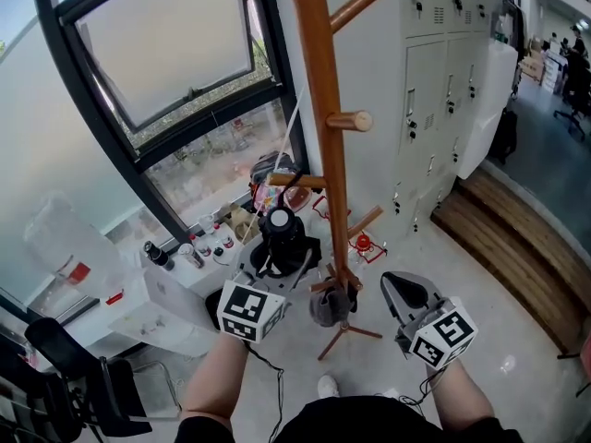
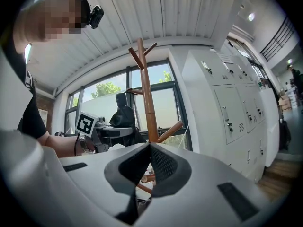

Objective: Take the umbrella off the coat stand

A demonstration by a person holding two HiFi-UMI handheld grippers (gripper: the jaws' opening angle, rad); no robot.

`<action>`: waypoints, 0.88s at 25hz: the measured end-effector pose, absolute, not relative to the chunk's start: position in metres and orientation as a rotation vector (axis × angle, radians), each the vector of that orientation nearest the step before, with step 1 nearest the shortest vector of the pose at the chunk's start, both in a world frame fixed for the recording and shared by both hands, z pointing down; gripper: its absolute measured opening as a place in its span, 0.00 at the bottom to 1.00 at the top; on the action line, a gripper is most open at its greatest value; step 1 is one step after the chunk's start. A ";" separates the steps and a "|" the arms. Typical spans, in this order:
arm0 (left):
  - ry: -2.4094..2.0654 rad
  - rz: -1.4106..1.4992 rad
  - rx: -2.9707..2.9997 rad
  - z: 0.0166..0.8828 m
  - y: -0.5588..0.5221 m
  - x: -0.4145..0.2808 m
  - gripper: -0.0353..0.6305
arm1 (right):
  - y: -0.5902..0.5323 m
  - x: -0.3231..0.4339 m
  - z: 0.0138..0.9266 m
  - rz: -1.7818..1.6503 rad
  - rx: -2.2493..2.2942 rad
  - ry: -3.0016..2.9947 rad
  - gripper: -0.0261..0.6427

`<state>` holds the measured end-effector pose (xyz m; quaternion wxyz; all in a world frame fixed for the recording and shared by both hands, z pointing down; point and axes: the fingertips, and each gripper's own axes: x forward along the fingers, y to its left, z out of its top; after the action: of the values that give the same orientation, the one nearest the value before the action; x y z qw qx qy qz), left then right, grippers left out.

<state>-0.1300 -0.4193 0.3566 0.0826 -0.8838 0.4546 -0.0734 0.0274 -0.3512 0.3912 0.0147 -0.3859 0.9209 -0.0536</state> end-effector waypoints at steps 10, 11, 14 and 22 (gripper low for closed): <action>1.486 -0.118 -2.597 0.333 -0.400 -0.152 0.45 | -0.340 0.025 0.386 -0.157 -1.132 2.885 0.12; 1.498 -0.114 -2.594 0.333 -0.398 -0.154 0.45 | -0.339 0.024 0.386 -0.156 -1.123 2.888 0.12; 1.526 -0.120 -2.587 0.336 -0.388 -0.158 0.45 | -0.335 0.022 0.384 -0.150 -1.093 2.899 0.12; 1.603 -0.158 -2.575 0.357 -0.354 -0.155 0.45 | -0.317 0.021 0.383 -0.132 -1.005 2.947 0.12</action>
<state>-0.1546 -0.3540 0.3567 0.0518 -0.8466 0.5271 -0.0521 0.0206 -0.3170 0.3827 0.0124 -0.3225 0.9455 -0.0424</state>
